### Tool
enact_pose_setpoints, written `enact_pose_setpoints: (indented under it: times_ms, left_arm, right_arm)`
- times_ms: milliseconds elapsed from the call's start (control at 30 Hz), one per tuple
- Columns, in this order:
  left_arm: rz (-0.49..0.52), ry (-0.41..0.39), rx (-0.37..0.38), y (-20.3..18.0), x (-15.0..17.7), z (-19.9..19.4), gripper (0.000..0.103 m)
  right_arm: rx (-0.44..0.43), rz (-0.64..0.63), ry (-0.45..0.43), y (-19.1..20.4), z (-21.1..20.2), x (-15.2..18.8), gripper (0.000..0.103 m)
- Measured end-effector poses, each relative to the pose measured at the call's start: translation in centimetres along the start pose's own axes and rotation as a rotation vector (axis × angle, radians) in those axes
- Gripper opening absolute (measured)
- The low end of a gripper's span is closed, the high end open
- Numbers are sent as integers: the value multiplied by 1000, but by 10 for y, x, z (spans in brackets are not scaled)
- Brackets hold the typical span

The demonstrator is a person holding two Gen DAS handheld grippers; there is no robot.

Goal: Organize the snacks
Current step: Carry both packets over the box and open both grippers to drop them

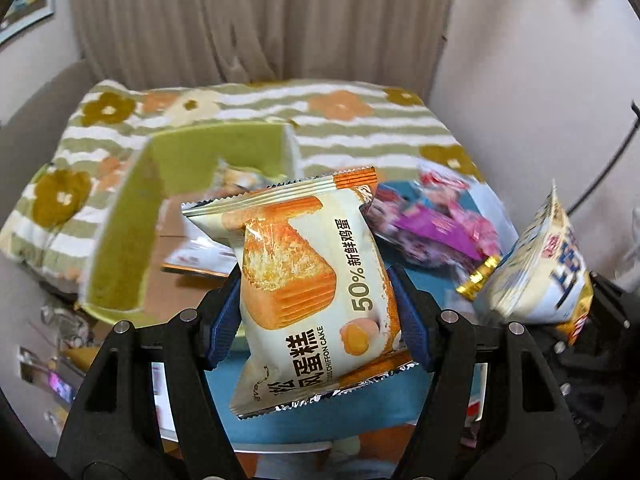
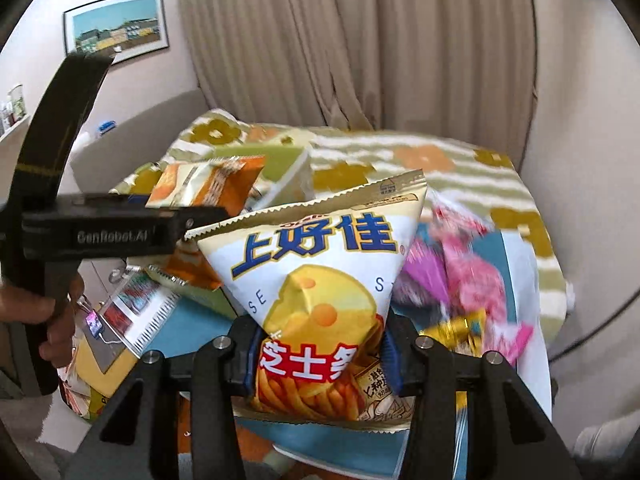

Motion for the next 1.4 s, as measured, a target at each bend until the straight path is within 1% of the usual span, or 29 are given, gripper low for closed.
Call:
enact_pose_setpoints:
  times_ms: [167, 267, 400, 500, 600, 700, 733, 767, 833, 933, 1067, 1200, 1400]
  left_arm:
    - [-34, -28, -47, 57, -13, -9, 66]
    - [-50, -34, -55, 90, -16, -8, 66]
    - [-60, -26, -62, 132, -15, 3, 66]
    - [-50, -11, -58, 151, -15, 16, 66]
    - [-24, 7, -48, 164, -13, 32, 66]
    - [-11, 37, -20, 172, -8, 49, 66]
    - [-2, 48, -16, 174, -6, 53, 72]
    - [17, 63, -13, 175, -4, 59, 85]
    - [52, 60, -23, 176, -2, 60, 103]
    - [82, 48, 5, 181, -2, 58, 103]
    - [75, 51, 28, 189, 0, 51, 103]
    - [61, 42, 24, 203, 1, 43, 103]
    - [20, 31, 16, 223, 1, 39, 103]
  right_arm:
    - [-39, -19, -41, 32, 16, -37, 43]
    - [-42, -34, -48, 53, 29, -54, 43]
    - [-39, -39, -39, 80, 55, -71, 43]
    - [-39, -21, -24, 96, 76, -79, 43]
    - [-29, -12, -2, 110, 99, -86, 43]
    - [-14, 4, 17, 116, 117, -88, 43]
    - [-9, 11, 21, 117, 121, -88, 43]
    - [-3, 21, 26, 119, 125, -90, 43]
    - [11, 43, 32, 119, 132, -90, 43]
    - [26, 71, 37, 122, 138, -87, 43]
    - [36, 102, 48, 125, 144, -84, 43]
    - [33, 115, 61, 133, 151, -82, 43]
    - [44, 97, 117, 145, 176, -77, 43]
Point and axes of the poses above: each gripper's, at about its wrist camera, not at the fingertips, and z roughly the way its jaws point, y to its left, x to its underside, the point moved 5 cm from there along z, roughly the way its jaws point, and after that the axes turned 8 degrees about -y, right-handed, at the moved point
